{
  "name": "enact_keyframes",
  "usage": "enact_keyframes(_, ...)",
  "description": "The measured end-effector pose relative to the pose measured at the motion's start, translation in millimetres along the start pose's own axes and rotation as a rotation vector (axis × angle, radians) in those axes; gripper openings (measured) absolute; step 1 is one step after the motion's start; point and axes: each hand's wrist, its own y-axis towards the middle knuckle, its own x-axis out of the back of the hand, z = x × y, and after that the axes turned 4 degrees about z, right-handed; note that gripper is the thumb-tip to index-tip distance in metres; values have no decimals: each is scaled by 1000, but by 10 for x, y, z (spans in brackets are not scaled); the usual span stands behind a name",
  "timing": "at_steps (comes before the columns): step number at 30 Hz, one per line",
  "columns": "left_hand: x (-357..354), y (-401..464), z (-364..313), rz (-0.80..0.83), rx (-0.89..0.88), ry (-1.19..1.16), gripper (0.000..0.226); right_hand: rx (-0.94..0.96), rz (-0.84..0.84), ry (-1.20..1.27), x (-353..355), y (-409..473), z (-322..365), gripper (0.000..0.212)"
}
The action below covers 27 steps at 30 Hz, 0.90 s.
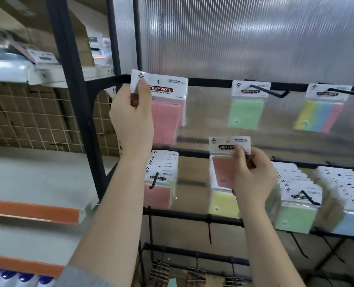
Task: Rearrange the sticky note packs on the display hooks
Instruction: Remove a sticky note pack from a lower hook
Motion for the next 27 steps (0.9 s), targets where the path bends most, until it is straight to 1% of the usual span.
enact_keyframes(4,16,18,18,-40,-6,20,27,16,-10,12,-42,-54,61,14)
enact_keyframes(8,44,65,19,-70,-4,50,31,16,-6,18,-82,-85,89,13)
enact_keyframes(13,37,85,87,-33,-8,46,31,21,2,24,-118,-102,110,11)
enact_keyframes(15,30,91,91,-40,-14,47,33,19,4,28,-118,-104,120,14)
enact_keyframes(20,13,123,54,-48,-53,77,30,32,9,17,-126,-101,148,18)
enact_keyframes(24,-17,124,110,-31,-14,81,30,27,13,17,-132,-94,141,16)
enact_keyframes(27,-63,116,217,-16,-7,75,33,19,25,14,-134,-92,140,15)
